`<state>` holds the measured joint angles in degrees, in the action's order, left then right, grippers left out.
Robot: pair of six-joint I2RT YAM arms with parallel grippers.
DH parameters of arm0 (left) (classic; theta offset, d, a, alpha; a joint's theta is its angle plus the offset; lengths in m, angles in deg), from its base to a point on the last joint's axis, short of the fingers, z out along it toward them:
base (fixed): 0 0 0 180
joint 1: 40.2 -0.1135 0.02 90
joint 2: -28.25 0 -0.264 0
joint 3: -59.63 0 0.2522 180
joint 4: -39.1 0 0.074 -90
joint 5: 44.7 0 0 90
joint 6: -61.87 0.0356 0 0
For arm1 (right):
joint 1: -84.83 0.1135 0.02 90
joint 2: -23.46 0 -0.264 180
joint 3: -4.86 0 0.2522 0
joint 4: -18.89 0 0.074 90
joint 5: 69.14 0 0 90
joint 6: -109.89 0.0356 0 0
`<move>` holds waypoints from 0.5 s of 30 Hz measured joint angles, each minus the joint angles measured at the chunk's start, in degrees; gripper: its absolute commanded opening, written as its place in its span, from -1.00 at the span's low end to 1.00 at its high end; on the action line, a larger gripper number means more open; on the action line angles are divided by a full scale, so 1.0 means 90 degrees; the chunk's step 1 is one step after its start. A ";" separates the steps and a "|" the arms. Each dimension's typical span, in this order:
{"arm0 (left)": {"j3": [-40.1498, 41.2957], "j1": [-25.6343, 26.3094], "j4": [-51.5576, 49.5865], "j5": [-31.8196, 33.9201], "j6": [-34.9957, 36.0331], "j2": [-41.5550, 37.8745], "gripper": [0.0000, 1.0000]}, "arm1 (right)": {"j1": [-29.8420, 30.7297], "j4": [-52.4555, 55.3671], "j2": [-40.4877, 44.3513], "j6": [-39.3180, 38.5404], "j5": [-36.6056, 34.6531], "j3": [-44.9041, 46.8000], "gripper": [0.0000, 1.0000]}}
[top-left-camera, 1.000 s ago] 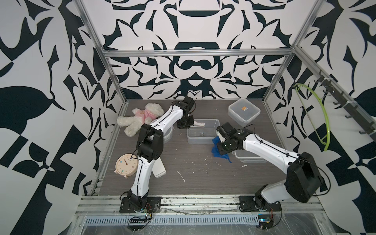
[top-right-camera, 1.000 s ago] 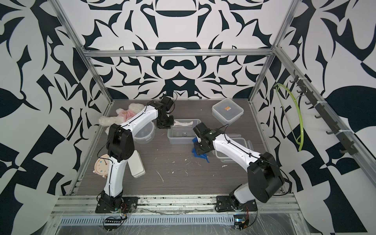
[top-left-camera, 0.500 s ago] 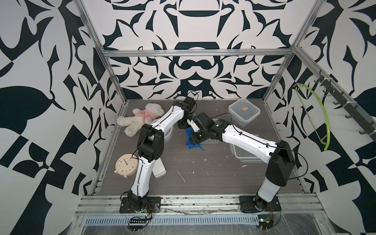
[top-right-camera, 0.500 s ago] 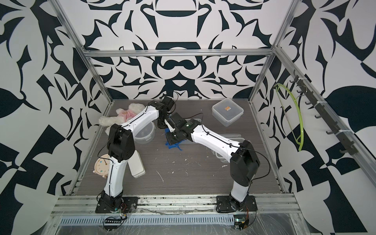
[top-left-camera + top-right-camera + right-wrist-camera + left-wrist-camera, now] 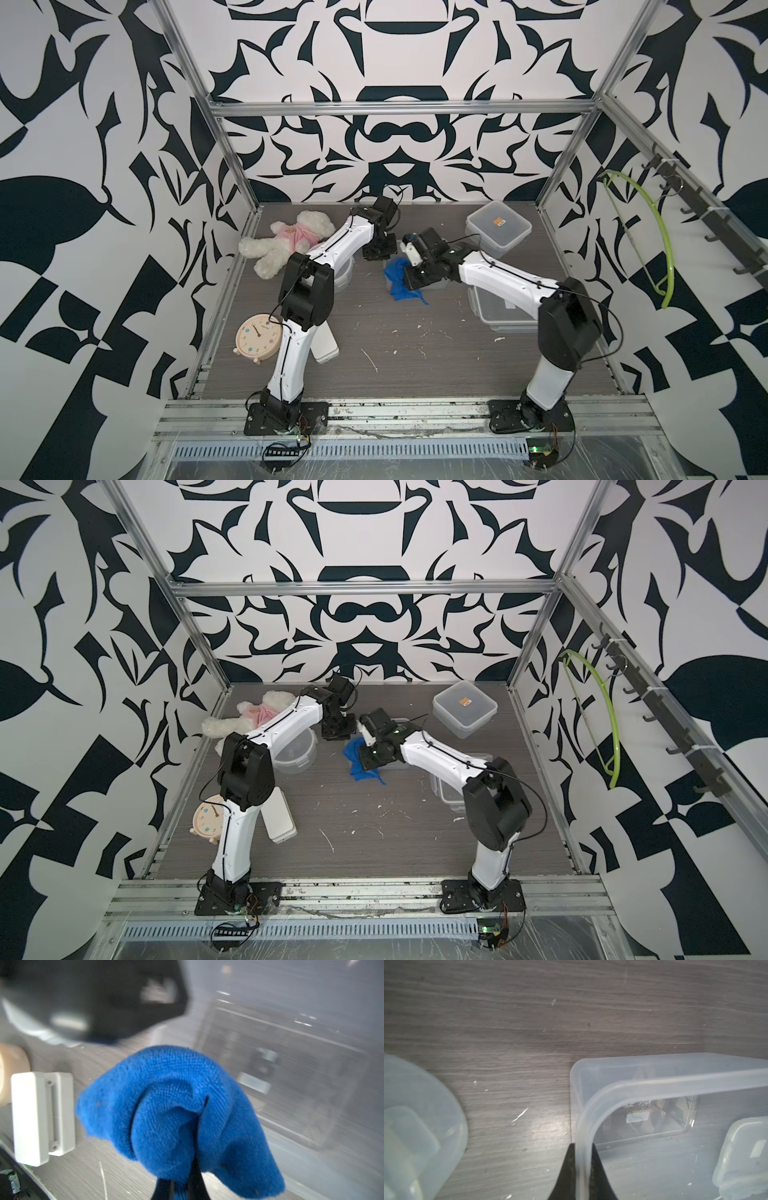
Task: Wipe the insides of the lunch boxes
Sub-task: Wipe the dirt inside the lunch box.
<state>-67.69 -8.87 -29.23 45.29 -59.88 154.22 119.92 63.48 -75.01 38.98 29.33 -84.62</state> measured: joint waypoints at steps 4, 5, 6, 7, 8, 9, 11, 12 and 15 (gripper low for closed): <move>0.0000 0.0019 0.0022 0.0005 -0.0017 0.0000 -1.00 | -0.1115 0.0206 0.0804 -0.0112 -0.0056 0.0714 -1.00; 0.0002 0.0019 0.0019 0.0005 -0.0024 0.0000 -1.00 | -0.1360 0.0262 0.0925 -0.0146 -0.0083 0.0811 -1.00; 0.0002 0.0019 0.0017 0.0010 -0.0029 0.0000 -1.00 | -0.1564 0.0328 0.1018 -0.0172 -0.0097 0.0869 -1.00; 0.0000 0.0019 0.0017 0.0012 -0.0036 0.0000 -1.00 | -0.1722 0.0413 0.1073 -0.0199 -0.0151 0.0872 -1.00; 0.0002 0.0022 0.0015 0.0017 -0.0036 0.0000 -1.00 | -0.1836 0.0491 0.1110 -0.0236 -0.0262 0.0855 -1.00; 0.0000 0.0022 0.0015 0.0024 -0.0015 0.0000 -1.00 | -0.1889 0.0627 0.1117 -0.0260 -0.0389 0.0782 -1.00; 0.0002 0.0022 -0.0053 0.0032 0.0024 0.0000 -1.00 | -0.1843 0.0896 0.1071 -0.0282 -0.0539 0.0486 -1.00; 0.0002 0.0022 -0.0102 0.0027 0.0036 0.0000 -1.00 | -0.1756 0.1005 0.1025 -0.0282 -0.0578 0.0248 -1.00; 0.0000 0.0029 -0.0209 0.0024 0.0058 0.0000 -1.00 | -0.1399 0.1061 0.0787 -0.0274 -0.0559 -0.0646 -1.00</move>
<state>-67.69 -8.61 -31.11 45.51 -59.36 154.22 107.33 73.03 -67.93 36.51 24.30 -90.44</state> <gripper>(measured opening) 0.110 0.074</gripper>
